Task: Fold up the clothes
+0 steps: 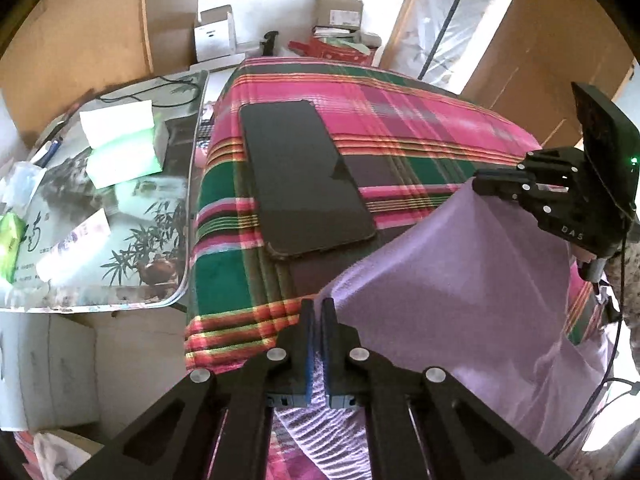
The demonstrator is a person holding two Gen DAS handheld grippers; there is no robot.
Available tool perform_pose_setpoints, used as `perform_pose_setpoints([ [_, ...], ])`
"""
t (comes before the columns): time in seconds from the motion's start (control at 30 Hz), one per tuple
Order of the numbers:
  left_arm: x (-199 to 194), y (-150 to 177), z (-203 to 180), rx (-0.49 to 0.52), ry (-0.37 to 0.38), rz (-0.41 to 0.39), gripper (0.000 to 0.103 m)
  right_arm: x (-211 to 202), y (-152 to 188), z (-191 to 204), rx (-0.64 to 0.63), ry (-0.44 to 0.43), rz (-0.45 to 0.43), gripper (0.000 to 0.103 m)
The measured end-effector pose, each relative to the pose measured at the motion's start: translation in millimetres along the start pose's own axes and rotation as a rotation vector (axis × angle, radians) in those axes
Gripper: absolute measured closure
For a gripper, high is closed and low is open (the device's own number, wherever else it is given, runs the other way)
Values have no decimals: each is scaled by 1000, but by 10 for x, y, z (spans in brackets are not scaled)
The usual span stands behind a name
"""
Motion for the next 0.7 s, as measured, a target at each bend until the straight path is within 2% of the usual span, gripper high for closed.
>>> perform_pose_setpoints([
  [0.33,114,13,85,-27,-30,9,100,252,-34,-53,-12,73,33,103],
  [0.43,115,18,101,-36,-29,8,100,277,-44,-111,20,62,35,103],
  [0.57,106,31,86,-35,-44,4,97,164,-40,-203,72,64,17,101],
  [0.7,-5,34,80,-47,-66,-13,95,-115,33,-347,122,88,-4,101],
])
Point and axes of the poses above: each gripper's, at about its wrist camera, not at the fingertips, and x roughly the way its jaws point, z to its left, y to its underside, the point moved 9 cm from there along x, roughly the way its jaws point, and after that the axes turned 10 degrees about -x, right-handed, at the moved point
